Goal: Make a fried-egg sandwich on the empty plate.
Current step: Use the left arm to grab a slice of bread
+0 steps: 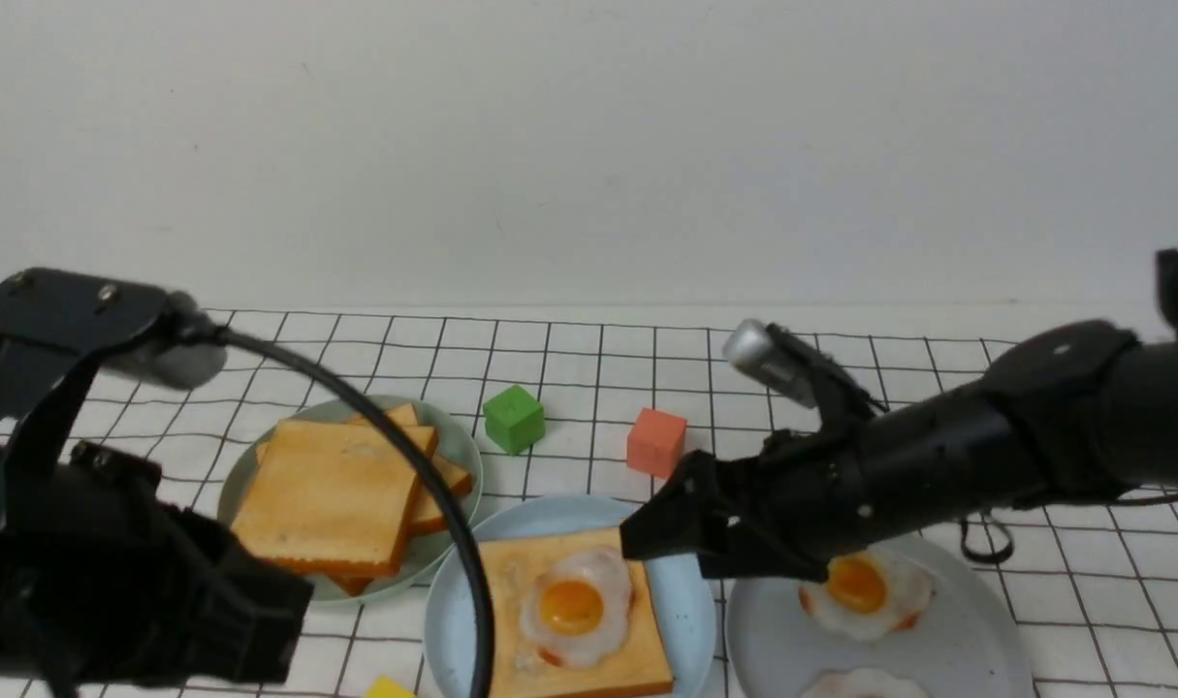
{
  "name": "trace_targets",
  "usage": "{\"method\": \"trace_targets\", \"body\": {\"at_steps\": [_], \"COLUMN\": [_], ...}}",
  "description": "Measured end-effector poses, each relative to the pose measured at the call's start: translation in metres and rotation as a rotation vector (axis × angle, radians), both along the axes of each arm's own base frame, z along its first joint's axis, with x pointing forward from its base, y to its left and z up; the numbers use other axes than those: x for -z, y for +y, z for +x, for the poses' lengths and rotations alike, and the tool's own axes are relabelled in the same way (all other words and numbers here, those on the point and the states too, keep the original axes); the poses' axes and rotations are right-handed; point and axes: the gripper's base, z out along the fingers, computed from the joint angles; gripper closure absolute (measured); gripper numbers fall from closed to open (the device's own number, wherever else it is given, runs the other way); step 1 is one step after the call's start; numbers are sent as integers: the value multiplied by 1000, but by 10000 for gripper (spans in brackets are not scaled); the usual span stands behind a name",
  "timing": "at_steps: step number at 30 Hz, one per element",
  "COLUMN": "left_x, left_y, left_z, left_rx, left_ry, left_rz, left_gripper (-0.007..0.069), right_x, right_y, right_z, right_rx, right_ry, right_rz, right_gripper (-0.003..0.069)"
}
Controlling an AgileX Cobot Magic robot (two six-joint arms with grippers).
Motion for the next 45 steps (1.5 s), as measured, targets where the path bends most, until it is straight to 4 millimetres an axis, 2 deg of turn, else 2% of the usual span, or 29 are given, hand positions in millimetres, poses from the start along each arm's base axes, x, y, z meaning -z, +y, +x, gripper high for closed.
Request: {"method": "trace_targets", "body": {"at_steps": [2, 3, 6, 7, 8, 9, 11, 12, 13, 15, 16, 20, 22, 28, 30, 32, 35, 38, 41, 45], "left_x": [4, 6, 19, 21, 32, 38, 47, 48, 53, 57, 62, 82, 94, 128, 138, 146, 159, 167, 169, 170], "left_y": [-5, -6, -10, -10, -8, -6, 8, 9, 24, 41, 58, 93, 104, 112, 112, 110, 108, 108, 108, 109], "left_z": [18, 21, 42, 45, 59, 67, 88, 90, 104, 114, 122, 139, 147, 167, 172, 175, 180, 183, 185, 185], "left_rx": [-104, -117, -181, -186, -225, -247, -306, -311, -346, -393, -428, -481, -486, -459, -443, -416, -386, -385, -393, -393], "left_ry": [-17, -14, -9, -3, 50, 77, 145, 154, 209, 252, 294, 379, 391, 389, 389, 396, 406, 416, 409, 406], "left_rz": [-50, -49, -10, 4, 44, 57, 72, 73, 40, -6, -54, -173, -189, -167, -169, -177, -205, -220, -219, -214], "left_gripper": [604, 601, 589, 589, 588, 587, 587, 587, 587, 587, 584, 540, 472, 193, 130, 99, 93, 130, 195, 322], "right_x": [-40, -45, -89, -94, -117, -124, -147, -147, -162, -169, -176, -190, -192, -192, -192, -192, -192, -192, -192, -192], "right_y": [-16, -18, -32, -34, -40, -43, -49, -48, -51, -51, -51, -53, -55, -55, -55, -55, -55, -55, -55, -55], "right_z": [-7, -9, -25, -27, -40, -44, -65, -66, -84, -93, -104, -122, -127, -129, -129, -129, -129, -129, -129, -130], "right_rx": [-45, -53, -81, -81, -62, -62, -57, -60, -71, -84, -99, -114, -120, -122, -122, -122, -122, -122, -123, -126], "right_ry": [-77, -85, -166, -176, -217, -235, -298, -298, -345, -369, -397, -451, -459, -453, -452, -453, -453, -452, -450, -445], "right_rz": [-62, -78, -196, -210, -250, -270, -284, -287, -276, -268, -258, -235, -232, -235, -234, -235, -234, -235, -235, -229], "right_gripper": [26, 30, 82, 90, 118, 129, 145, 146, 149, 150, 150, 151, 151, 151, 151, 151, 151, 151, 151, 153]}}
